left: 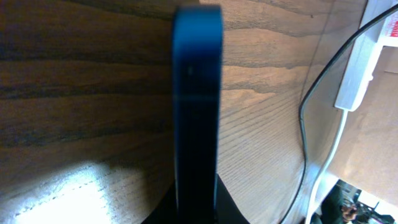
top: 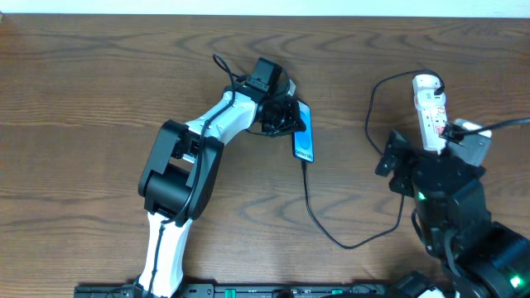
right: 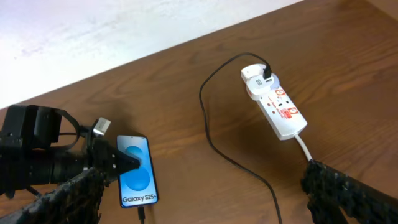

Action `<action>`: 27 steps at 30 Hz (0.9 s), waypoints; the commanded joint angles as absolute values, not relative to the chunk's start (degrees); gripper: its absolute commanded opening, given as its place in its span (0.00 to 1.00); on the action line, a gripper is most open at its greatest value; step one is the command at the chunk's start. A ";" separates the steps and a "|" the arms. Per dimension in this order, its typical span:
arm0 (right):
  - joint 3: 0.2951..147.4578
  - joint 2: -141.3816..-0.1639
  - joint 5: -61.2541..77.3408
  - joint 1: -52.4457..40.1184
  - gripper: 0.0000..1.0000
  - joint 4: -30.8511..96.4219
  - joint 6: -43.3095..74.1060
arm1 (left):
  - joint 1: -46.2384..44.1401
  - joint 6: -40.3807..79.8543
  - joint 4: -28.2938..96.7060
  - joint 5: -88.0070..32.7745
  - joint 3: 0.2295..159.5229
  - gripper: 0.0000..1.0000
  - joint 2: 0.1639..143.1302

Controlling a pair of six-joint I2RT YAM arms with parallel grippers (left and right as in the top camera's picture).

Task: Plug charger to phone and switch on socket
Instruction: 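Lower the phone onto the table with the left gripper and release it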

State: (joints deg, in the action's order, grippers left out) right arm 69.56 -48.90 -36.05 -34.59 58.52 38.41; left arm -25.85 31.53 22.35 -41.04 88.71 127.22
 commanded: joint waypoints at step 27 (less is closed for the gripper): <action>69.17 -50.92 -37.39 -34.15 0.99 56.47 39.13 | -26.06 24.01 24.23 -34.83 88.77 0.49 128.07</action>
